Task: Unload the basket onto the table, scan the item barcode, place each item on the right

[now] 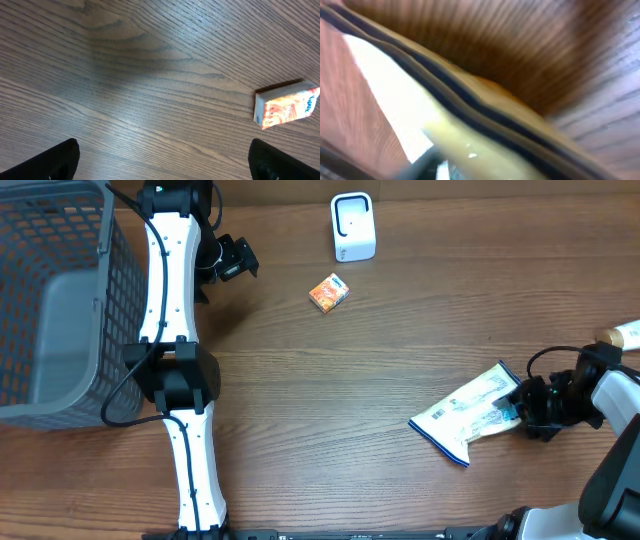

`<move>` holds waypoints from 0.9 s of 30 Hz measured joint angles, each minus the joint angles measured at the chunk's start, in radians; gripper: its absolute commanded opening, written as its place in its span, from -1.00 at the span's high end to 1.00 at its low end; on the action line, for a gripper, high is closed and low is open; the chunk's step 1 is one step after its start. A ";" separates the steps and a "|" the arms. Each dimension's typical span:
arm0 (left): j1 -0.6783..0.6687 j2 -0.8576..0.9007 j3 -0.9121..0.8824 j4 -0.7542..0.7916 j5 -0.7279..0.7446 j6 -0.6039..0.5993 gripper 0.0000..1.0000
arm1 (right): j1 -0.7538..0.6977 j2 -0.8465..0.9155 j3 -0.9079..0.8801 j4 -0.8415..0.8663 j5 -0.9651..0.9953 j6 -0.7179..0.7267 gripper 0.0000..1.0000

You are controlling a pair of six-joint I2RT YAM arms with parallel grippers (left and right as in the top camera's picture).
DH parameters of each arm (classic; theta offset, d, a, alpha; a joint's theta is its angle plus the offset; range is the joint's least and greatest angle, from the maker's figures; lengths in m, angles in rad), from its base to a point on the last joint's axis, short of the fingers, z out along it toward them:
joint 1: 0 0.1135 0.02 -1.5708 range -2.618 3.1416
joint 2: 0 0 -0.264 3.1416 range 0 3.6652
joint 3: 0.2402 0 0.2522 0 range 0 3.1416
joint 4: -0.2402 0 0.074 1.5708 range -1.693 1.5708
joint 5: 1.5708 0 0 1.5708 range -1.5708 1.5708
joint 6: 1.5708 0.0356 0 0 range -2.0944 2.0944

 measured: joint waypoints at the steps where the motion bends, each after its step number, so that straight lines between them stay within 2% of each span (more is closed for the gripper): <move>1: 0.000 0.000 0.000 0.000 0.000 0.000 -1.00 | 0.000 0.000 0.000 0.006 -0.012 0.002 0.92; 5: 0.000 0.000 0.000 0.000 0.000 0.000 -1.00 | 0.000 0.000 0.007 -0.007 -0.035 0.011 0.92; 8: 0.000 0.000 0.000 0.000 0.000 0.000 -1.00 | 0.002 0.000 0.086 -0.113 -0.037 -0.038 0.92; 13: 0.000 0.000 0.000 0.000 0.000 0.000 -1.00 | 0.051 0.002 0.356 -0.312 -0.139 -0.282 0.92; 18: 0.000 0.000 0.000 0.000 0.000 0.000 -1.00 | 0.159 0.001 0.536 -0.346 -0.204 -0.409 0.92; 21: 0.000 0.000 0.000 0.000 0.000 0.000 -1.00 | 0.232 0.001 0.611 -0.335 -0.168 -0.396 0.92; 27: 0.000 0.000 0.000 0.000 0.000 0.000 -0.99 | 0.354 0.001 0.778 -0.365 0.289 -0.130 0.92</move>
